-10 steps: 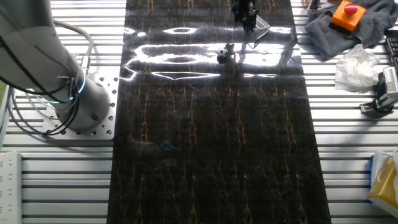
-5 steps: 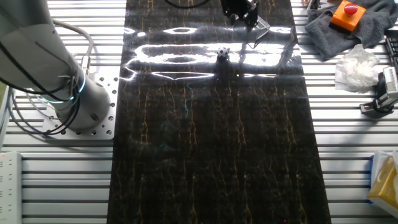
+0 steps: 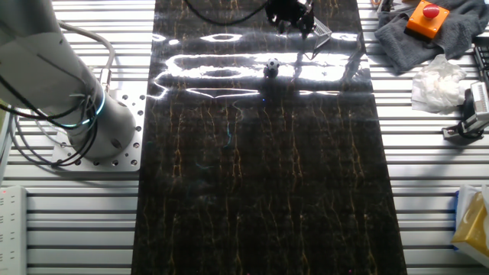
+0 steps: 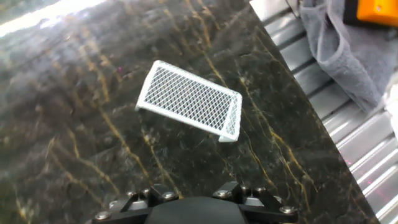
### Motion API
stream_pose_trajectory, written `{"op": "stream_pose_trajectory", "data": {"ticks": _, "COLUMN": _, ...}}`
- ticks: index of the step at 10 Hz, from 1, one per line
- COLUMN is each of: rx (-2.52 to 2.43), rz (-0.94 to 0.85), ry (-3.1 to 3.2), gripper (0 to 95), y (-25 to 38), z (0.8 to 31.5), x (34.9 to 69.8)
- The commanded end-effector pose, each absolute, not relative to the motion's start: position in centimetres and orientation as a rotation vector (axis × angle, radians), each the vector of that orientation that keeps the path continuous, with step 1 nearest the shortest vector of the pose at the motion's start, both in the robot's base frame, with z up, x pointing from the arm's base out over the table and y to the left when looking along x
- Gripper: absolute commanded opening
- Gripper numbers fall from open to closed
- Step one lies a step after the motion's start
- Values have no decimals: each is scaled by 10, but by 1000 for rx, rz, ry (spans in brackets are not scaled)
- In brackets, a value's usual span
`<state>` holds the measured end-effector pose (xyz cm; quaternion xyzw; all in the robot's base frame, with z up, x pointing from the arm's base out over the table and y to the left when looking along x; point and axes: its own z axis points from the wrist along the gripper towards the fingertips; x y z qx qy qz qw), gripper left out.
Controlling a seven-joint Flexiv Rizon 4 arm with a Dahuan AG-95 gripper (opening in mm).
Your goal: Push the soccer ball into the goal
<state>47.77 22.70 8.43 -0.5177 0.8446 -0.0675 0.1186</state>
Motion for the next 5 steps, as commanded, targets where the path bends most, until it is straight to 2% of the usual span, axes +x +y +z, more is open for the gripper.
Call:
{"op": "stream_pose_trajectory", "data": {"ticks": 1, "rx": -1338, "rz": -196, "ry": 2605, "gripper": 570, "y": 223, "z": 85, "x": 474}}
{"op": "stream_pose_trajectory", "data": {"ticks": 5, "rx": -1316, "rz": -143, "ry": 2600, "gripper": 570, "y": 211, "z": 83, "x": 463}}
